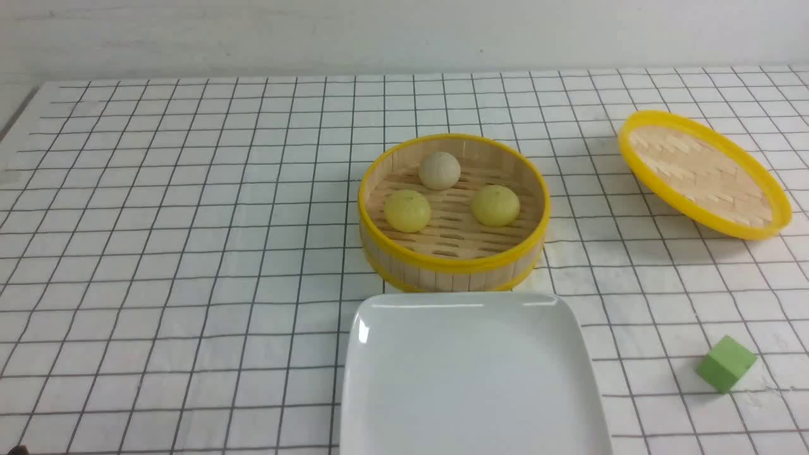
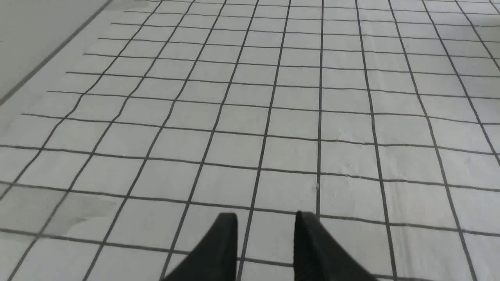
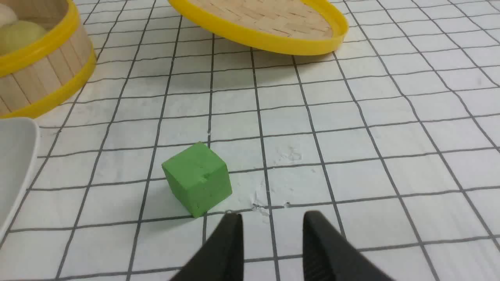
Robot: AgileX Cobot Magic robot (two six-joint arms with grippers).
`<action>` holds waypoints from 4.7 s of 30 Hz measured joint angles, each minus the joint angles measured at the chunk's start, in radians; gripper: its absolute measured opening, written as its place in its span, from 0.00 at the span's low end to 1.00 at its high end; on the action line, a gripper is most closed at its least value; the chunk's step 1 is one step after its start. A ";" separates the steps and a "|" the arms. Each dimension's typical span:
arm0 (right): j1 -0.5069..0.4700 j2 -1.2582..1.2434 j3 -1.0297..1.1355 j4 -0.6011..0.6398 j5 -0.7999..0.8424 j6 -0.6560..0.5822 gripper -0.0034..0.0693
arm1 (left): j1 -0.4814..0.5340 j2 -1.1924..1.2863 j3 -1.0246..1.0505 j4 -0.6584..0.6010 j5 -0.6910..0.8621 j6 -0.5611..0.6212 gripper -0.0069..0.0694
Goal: Put the steamed buns into the plate on the white-black tablecloth.
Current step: 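Reach toward a bun in the bamboo steamer with the right gripper, then move the steamed bun from the bamboo steamer onto the white plate with the right gripper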
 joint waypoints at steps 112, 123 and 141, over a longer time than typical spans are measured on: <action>0.398 2.171 -1.784 0.238 0.339 -0.377 0.15 | 0.000 1.003 -0.676 -0.506 0.586 0.045 0.19; 0.402 1.754 -1.565 0.380 0.647 -0.372 0.08 | 0.000 1.003 -0.676 -0.506 0.583 0.042 0.21; 0.539 1.740 -1.143 0.458 0.268 -0.354 0.58 | 0.000 1.024 -0.703 -0.499 0.448 0.055 0.29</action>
